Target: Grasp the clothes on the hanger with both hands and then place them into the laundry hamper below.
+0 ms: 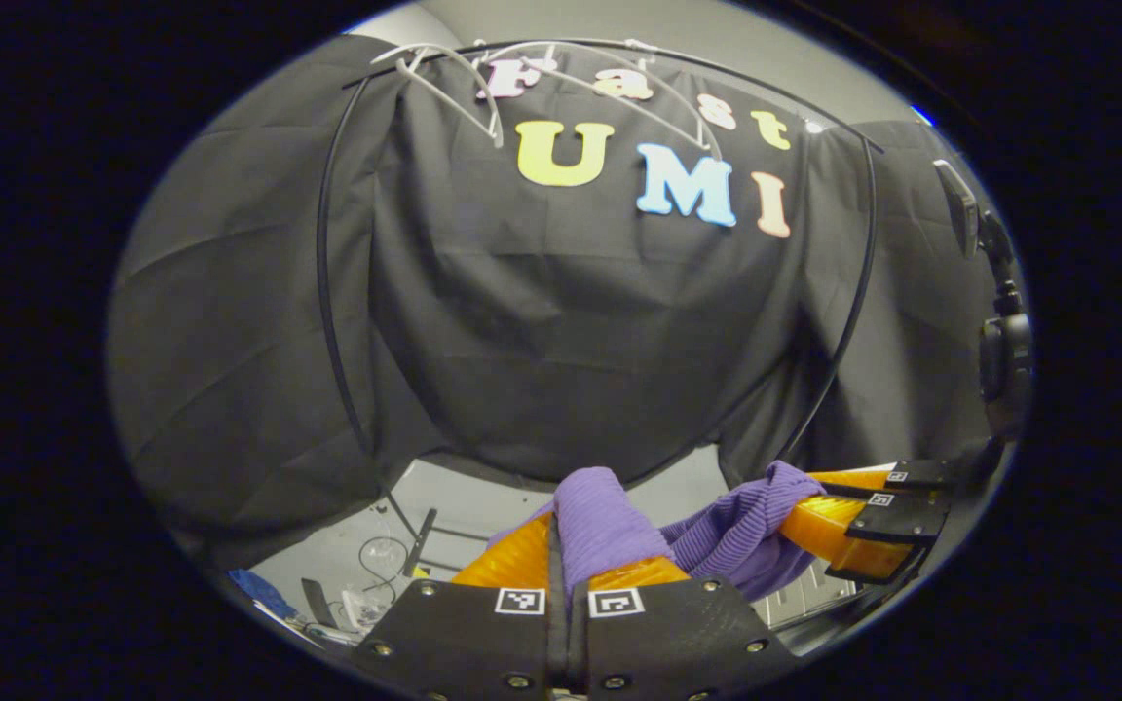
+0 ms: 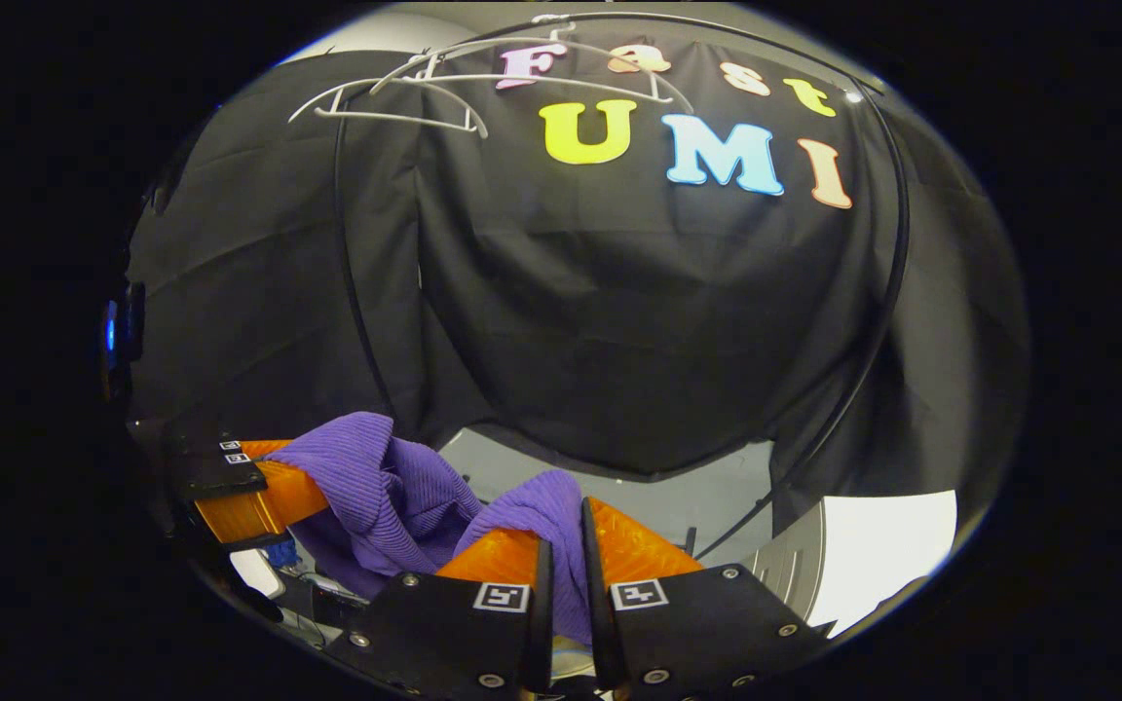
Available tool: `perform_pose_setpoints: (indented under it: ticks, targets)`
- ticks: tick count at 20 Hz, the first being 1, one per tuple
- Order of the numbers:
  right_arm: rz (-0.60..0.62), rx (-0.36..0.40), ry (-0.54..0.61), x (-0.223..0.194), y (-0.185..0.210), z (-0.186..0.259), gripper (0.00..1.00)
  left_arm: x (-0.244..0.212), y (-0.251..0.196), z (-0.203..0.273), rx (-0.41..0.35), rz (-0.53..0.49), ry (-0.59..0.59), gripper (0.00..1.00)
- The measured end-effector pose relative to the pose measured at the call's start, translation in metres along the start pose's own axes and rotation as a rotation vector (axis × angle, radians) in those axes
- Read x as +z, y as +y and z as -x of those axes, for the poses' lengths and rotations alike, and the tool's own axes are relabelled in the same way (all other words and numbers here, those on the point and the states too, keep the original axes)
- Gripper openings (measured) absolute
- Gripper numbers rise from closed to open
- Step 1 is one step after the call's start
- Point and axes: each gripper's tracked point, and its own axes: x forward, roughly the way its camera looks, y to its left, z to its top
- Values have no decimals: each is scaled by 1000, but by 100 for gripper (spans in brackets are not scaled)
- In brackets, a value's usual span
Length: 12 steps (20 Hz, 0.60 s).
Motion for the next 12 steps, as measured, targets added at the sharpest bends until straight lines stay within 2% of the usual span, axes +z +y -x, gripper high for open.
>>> perform_pose_setpoints:
  ticks: [1,4,5,6,7,8,9,12]
  targets:
    - [7,0,27,-8,-1,-1,18,-12,1,-5,7,-3,26,1]
    - [41,-14,113,-34,-6,-7,22,-45,12,-13,48,-5,124,1]
    - [43,-7,117,-36,-6,-9,24,-56,17,-13,61,-1,157,6]
    - [47,2,122,-40,1,-11,25,-65,21,-11,67,5,190,2]
    - [56,7,126,-41,1,-11,31,-77,21,-10,64,12,220,3]
    - [66,9,127,-43,0,-12,33,-82,22,-7,68,17,238,7]
    - [69,9,125,-45,-1,-12,41,-90,25,-7,72,22,258,7]
    - [54,0,115,-52,1,-4,60,-76,24,3,69,3,201,45]
